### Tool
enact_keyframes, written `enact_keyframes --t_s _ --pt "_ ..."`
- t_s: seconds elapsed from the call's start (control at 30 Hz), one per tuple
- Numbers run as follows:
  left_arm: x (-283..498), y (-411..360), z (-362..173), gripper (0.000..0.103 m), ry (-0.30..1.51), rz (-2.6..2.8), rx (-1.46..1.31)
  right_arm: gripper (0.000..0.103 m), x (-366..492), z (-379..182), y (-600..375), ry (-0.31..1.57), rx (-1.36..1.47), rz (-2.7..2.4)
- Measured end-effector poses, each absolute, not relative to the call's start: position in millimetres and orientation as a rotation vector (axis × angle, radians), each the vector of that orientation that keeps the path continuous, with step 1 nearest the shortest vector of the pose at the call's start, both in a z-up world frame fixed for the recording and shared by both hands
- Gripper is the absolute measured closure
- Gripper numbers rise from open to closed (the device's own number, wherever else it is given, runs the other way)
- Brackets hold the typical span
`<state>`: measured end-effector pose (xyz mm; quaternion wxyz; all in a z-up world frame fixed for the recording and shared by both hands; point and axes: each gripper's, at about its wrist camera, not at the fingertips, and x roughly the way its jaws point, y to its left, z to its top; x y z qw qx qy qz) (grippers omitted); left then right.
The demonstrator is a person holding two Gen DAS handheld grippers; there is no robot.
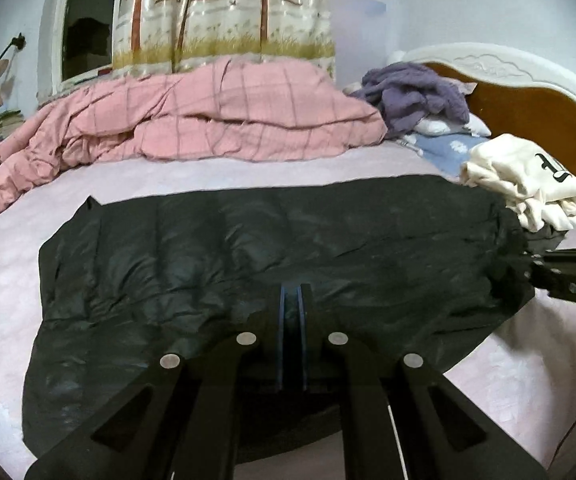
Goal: Fold large clothes
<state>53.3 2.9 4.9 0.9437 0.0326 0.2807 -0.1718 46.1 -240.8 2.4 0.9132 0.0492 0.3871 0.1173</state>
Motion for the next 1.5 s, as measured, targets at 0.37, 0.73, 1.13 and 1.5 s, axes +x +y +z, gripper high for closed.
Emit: enact_keyframes --t_s 0.37,0.73,1.13,1.5 --pt "46 -12 10 0.083 0.474 -0.318 0.066 0.101 62 3 -266 0.748 0.268 0.083" --pt "43 -32 19 0.083 0.502 -0.309 -0.09 0.098 48 28 -276 0.67 0.209 0.05" --pt "43 -24 7 0.086 0.514 -0.397 -0.15 0.098 52 23 -290 0.664 0.22 -0.04" --pt "73 -51 -39 0.091 0.74 -0.339 -0.088 0.098 51 28 -276 0.644 0.177 -0.019"
